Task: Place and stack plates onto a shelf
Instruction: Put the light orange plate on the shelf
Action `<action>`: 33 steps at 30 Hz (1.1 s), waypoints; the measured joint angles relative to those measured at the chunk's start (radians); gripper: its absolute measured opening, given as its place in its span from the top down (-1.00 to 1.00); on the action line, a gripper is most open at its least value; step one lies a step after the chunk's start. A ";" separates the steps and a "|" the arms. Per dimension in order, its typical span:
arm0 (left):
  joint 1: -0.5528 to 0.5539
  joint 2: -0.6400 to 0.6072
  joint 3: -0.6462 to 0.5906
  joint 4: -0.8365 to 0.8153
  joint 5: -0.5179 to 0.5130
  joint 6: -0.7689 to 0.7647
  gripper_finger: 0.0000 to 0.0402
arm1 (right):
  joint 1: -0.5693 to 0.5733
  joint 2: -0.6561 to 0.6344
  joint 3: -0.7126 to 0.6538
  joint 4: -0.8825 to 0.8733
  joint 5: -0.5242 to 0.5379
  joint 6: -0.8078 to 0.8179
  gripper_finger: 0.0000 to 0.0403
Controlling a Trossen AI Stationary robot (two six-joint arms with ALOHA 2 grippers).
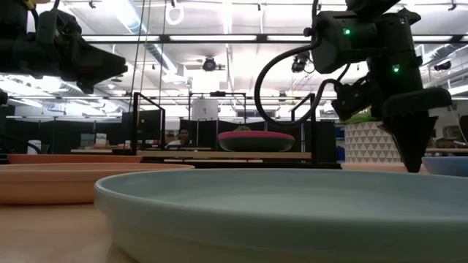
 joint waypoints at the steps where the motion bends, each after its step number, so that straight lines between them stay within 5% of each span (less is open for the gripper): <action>1: 0.000 0.000 0.000 -0.002 0.000 0.000 0.33 | -0.001 0.000 0.000 0.006 -0.002 -0.012 0.89; 22: 0.000 0.000 0.000 0.001 0.000 0.000 0.33 | 0.067 0.001 0.217 0.018 0.019 -0.525 0.98; 33: 0.000 0.000 0.000 0.023 0.000 0.001 0.33 | -0.001 0.008 0.347 0.245 0.093 -0.825 0.98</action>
